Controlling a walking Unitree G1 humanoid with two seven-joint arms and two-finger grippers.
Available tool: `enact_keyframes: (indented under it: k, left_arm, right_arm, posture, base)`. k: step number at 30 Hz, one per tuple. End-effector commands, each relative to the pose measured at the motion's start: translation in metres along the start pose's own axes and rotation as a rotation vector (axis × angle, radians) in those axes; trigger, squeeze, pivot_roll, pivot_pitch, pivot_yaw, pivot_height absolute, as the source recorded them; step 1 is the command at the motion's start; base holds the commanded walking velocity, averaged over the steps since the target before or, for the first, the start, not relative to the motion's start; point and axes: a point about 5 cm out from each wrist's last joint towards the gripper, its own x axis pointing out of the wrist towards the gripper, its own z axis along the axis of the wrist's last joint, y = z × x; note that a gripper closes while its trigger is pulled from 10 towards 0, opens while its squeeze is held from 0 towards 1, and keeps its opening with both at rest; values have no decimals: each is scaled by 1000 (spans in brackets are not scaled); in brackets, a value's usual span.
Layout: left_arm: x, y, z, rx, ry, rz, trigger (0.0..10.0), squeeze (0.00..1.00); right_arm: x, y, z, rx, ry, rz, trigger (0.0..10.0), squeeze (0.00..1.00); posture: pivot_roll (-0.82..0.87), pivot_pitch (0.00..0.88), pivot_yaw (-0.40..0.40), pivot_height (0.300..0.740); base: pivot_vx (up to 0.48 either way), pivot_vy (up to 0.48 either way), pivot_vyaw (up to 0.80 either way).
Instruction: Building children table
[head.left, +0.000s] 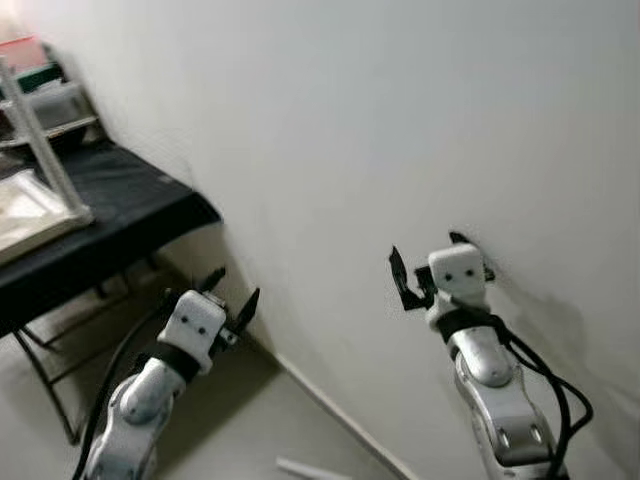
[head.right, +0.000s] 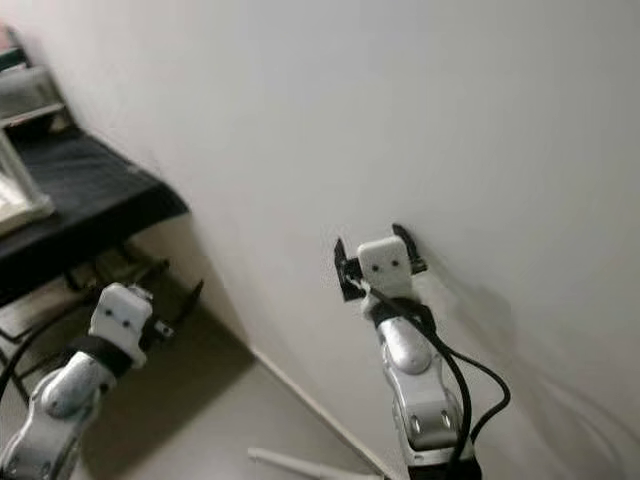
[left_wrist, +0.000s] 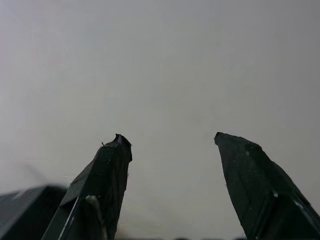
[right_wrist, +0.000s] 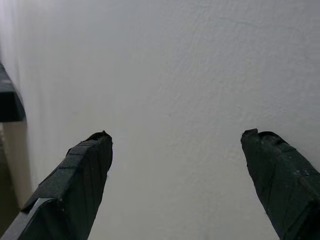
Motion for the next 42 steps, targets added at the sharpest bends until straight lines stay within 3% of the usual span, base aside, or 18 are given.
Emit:
enact_keyframes:
  k: [1,22,42]
  left_arm:
    - [-3,5,-3,20,16,19,10000,0]
    - [-4,4,-4,24,21,38,10000,0]
    - [-6,5,-4,32,19,56,10000,0]
  right_arm:
    - [1,-8,-3,-12,16,-48,10000,0]
    - [4,-6,-5,-10,19,-46,10000,0]
    - [9,-1,-3,15,-1,-19,10000,0]
  posture:
    - [-189,0,78,740]
    - [-174,0,66,740]
    - [-152,0,45,740]
  base:
    - [0,0,-800]
    - [0,0,0]
    - [0,0,-800]
